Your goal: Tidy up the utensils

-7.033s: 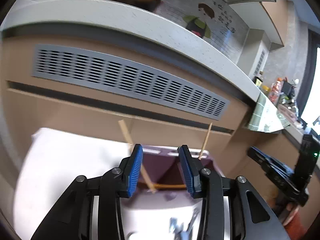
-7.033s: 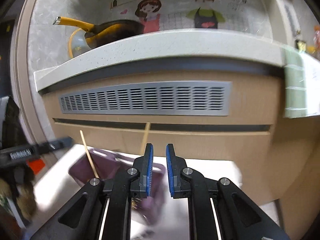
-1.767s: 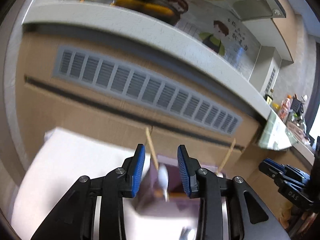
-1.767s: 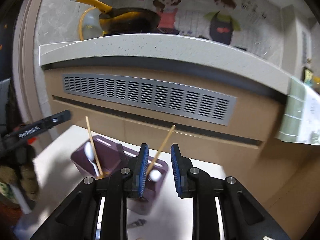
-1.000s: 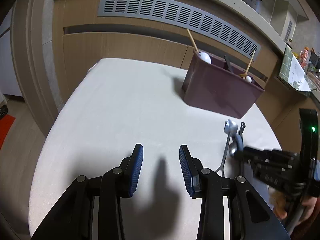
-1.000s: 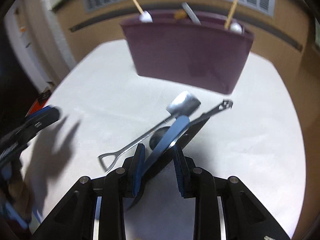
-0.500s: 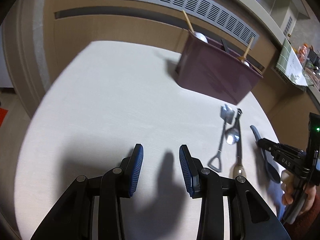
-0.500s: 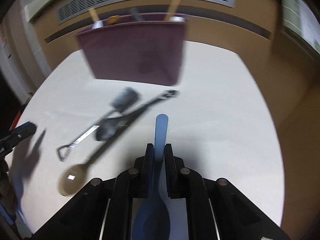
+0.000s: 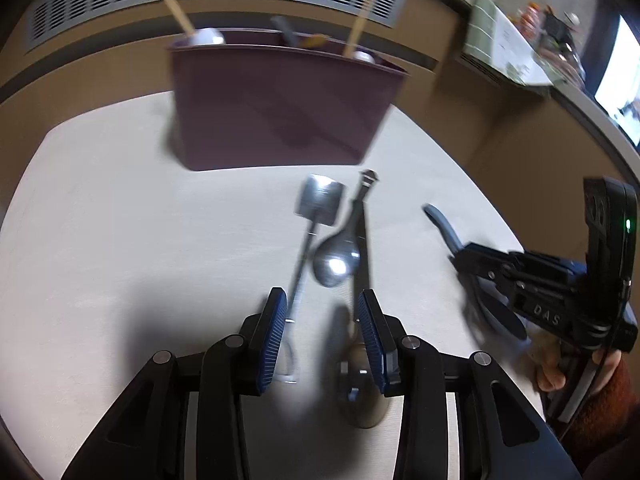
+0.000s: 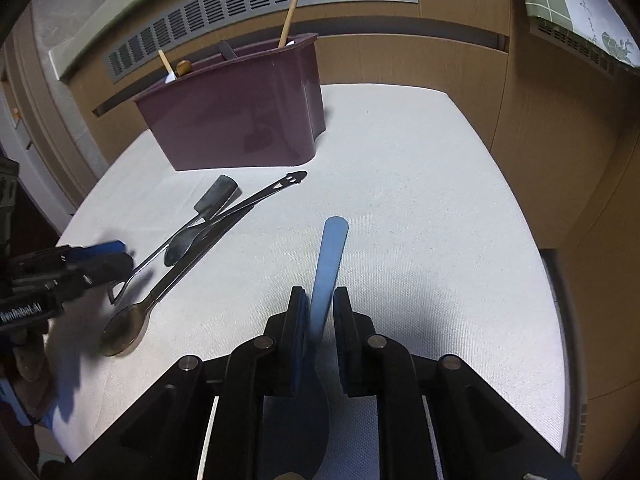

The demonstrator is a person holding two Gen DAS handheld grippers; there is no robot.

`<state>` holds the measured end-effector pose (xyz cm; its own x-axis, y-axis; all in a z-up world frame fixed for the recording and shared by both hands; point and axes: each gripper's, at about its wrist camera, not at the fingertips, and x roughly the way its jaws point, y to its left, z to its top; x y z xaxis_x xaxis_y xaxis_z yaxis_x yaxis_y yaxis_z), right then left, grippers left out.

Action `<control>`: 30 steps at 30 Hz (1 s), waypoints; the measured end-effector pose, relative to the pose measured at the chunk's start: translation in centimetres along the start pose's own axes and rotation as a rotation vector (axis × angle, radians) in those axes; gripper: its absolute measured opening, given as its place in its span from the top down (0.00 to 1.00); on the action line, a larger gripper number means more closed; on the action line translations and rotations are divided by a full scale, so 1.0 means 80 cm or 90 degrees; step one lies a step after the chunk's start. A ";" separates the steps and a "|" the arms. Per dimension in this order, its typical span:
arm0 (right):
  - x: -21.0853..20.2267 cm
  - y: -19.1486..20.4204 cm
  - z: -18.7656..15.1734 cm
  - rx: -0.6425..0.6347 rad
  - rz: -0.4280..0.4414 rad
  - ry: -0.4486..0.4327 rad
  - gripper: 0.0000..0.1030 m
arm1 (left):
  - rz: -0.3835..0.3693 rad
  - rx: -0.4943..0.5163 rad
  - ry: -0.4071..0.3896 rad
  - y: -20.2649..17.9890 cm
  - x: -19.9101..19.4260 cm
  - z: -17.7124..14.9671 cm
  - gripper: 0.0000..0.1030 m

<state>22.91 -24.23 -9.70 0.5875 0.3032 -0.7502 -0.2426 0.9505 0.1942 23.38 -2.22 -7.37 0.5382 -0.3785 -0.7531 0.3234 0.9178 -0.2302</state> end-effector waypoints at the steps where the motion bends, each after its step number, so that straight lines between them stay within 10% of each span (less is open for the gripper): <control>1: 0.000 -0.001 -0.001 0.005 0.006 -0.003 0.87 | 0.005 0.010 -0.002 -0.005 0.001 0.001 0.62; 14: 0.002 -0.015 -0.003 0.045 0.056 -0.010 0.86 | 0.011 0.060 0.049 -0.040 0.029 0.020 0.63; 30: 0.002 -0.016 -0.005 0.046 0.057 -0.004 0.85 | 0.083 0.080 0.074 -0.059 0.045 0.022 0.88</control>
<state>23.01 -25.43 -10.28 0.5710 0.3878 -0.7236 -0.2380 0.9217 0.3062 25.14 -8.11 -7.89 0.4909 -0.2344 -0.8391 0.3556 0.9331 -0.0527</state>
